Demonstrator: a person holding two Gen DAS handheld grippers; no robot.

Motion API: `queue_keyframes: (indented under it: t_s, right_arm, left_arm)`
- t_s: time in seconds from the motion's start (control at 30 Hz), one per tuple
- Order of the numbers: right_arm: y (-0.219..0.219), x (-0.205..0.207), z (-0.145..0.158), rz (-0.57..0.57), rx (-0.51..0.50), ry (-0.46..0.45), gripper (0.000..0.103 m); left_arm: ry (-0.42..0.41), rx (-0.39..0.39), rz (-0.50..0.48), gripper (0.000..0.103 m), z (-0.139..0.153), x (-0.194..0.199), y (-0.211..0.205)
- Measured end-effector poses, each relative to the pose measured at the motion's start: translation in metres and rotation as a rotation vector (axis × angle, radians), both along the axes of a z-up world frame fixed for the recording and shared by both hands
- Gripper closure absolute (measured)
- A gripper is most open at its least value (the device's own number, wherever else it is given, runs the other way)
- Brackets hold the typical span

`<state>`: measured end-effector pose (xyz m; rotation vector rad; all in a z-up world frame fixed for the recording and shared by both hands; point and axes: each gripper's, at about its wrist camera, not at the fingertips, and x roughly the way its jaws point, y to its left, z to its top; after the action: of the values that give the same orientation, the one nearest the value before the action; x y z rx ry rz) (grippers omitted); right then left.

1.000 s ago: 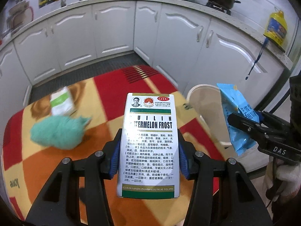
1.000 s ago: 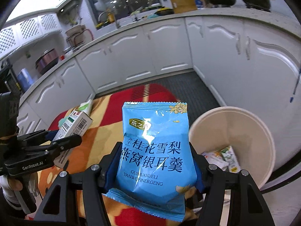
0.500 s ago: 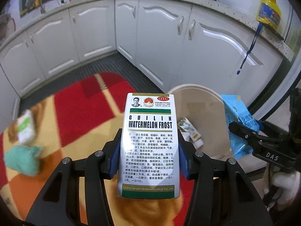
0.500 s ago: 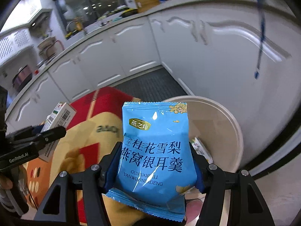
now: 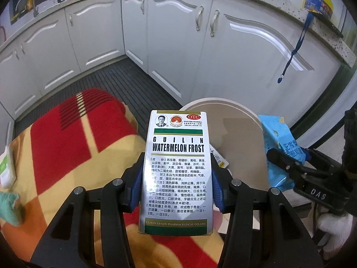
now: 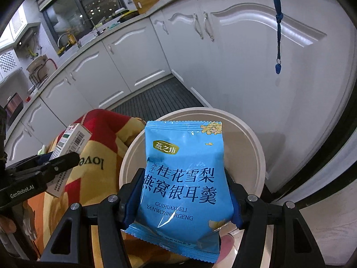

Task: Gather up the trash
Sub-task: 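Carry the box and blue bag over the beige bin, then open both tools to drop the box and bag into the bin, then move both open tools back over the blanket toward the green towel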

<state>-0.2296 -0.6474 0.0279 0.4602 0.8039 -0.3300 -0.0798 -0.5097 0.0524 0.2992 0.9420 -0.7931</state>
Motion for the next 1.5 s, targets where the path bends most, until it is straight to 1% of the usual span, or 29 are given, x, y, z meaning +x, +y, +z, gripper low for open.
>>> queue_keyframes:
  t_s: [0.2,0.4,0.53,0.6,0.63,0.67,0.73,0.8,0.9,1.07,1.27,1.43,1.5]
  right_arm:
    - [0.002,0.006,-0.008,0.018,-0.028,0.032,0.04]
    - [-0.009,0.011,-0.021,-0.002,-0.011,0.07,0.04]
    - [-0.018,0.016,-0.028,-0.03,0.006,0.089,0.04]
    - [-0.023,0.019,-0.03,-0.039,0.018,0.089,0.038]
    - [-0.024,0.02,-0.031,-0.042,0.018,0.088,0.034]
    - [-0.026,0.021,-0.031,-0.047,0.013,0.086,0.026]
    - [-0.028,0.021,-0.03,-0.05,0.008,0.072,0.014]
    - [-0.029,0.021,-0.03,-0.055,0.014,0.062,0.014]
    - [-0.028,0.017,-0.031,-0.056,0.032,0.057,0.014]
    - [-0.015,0.013,-0.031,-0.026,0.041,0.059,0.014]
    - [0.011,0.012,-0.02,0.005,0.041,0.035,0.014]
    - [0.038,0.017,-0.005,0.049,0.011,0.02,0.014]
    - [0.051,0.019,0.001,0.07,-0.011,0.011,0.014]
  left_arm:
    - [0.02,0.006,-0.011,0.054,-0.01,0.004,-0.016]
    - [0.05,0.022,-0.02,0.054,-0.023,0.01,-0.034]
    - [0.091,0.01,-0.018,0.054,-0.031,0.015,-0.042]
    - [0.118,-0.004,-0.017,0.053,-0.034,0.018,-0.044]
    - [0.124,-0.005,-0.018,0.053,-0.036,0.018,-0.045]
    - [0.13,-0.003,-0.018,0.052,-0.037,0.019,-0.046]
    - [0.136,-0.009,-0.01,0.04,-0.038,0.02,-0.046]
    - [0.144,-0.018,0.001,0.038,-0.038,0.022,-0.044]
    - [0.149,-0.012,0.012,0.037,-0.039,0.024,-0.038]
    - [0.103,0.009,0.02,0.037,-0.032,0.019,-0.026]
    - [0.028,-0.003,0.058,0.037,-0.016,0.013,0.012]
    - [-0.034,0.008,0.094,0.037,-0.006,0.007,0.045]
    - [-0.044,0.003,0.111,0.037,-0.003,0.007,0.06]
